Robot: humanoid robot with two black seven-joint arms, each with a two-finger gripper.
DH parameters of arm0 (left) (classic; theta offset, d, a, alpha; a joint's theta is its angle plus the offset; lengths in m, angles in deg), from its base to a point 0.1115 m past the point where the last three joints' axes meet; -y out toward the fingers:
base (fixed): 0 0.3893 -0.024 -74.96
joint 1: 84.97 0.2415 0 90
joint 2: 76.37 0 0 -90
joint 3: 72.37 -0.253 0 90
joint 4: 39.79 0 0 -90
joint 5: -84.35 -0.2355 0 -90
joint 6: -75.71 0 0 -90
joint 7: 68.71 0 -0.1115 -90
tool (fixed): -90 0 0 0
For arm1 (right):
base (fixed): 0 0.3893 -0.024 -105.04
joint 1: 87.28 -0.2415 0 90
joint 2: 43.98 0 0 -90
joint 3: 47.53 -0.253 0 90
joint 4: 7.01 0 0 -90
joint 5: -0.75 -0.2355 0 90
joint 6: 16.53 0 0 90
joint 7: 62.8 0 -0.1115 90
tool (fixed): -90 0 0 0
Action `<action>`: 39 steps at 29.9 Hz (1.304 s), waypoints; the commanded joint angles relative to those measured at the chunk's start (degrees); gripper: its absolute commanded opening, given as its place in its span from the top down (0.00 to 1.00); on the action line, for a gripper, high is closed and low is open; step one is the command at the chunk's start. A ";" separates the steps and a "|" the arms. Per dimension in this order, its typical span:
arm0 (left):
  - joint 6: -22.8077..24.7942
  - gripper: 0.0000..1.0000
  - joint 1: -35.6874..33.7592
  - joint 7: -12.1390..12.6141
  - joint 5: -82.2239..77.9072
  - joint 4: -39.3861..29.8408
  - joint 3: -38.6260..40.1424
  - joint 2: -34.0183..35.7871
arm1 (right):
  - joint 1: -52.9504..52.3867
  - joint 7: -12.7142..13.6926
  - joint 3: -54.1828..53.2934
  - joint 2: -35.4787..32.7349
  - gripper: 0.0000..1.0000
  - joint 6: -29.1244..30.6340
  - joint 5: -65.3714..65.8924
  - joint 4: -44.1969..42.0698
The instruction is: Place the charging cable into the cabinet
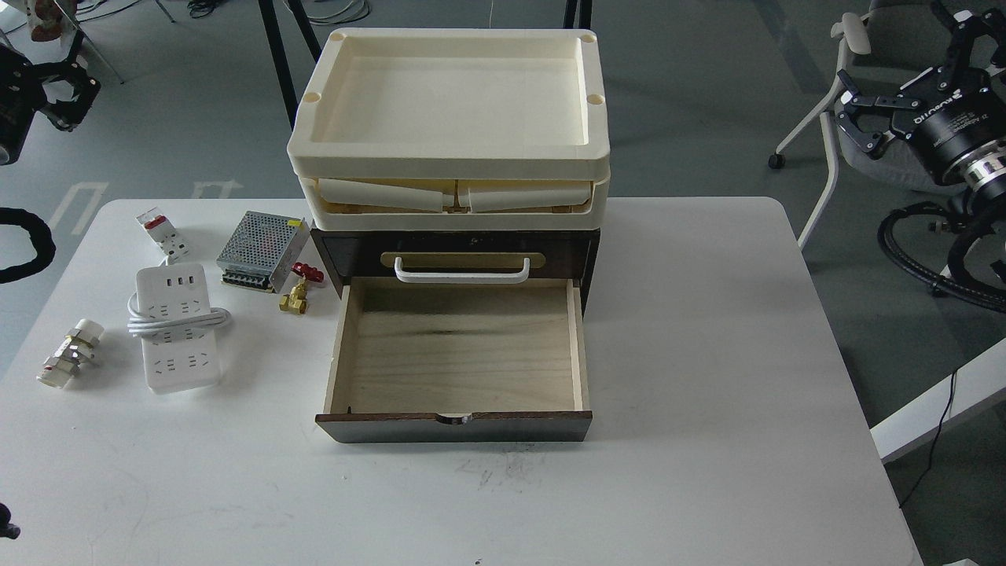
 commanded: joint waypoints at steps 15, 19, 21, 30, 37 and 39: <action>-0.01 0.00 -1.81 -0.24 6.55 6.06 4.79 -0.89 | -0.04 0.09 -1.27 -0.75 0.00 0.00 0.00 1.31; -0.01 0.00 -1.20 -3.83 10.59 6.15 7.69 -4.23 | -0.04 0.09 -1.19 -0.75 0.00 0.00 0.00 1.31; -0.01 0.00 -1.20 -7.08 11.48 6.41 8.48 -5.20 | -0.04 0.09 -1.19 -0.75 0.00 0.00 0.00 1.31; -0.01 0.00 4.24 -11.58 11.30 -9.11 12.88 -4.51 | -0.04 0.09 -1.27 -0.92 0.00 0.00 0.00 1.14; -0.01 0.00 14.97 -11.58 6.12 -36.64 13.23 11.03 | 0.05 0.00 -1.19 -1.01 0.00 0.00 0.00 0.87; -0.01 0.00 16.38 -11.58 4.37 -37.97 13.50 16.39 | 0.14 0.00 -1.19 -1.01 0.00 0.00 0.00 0.87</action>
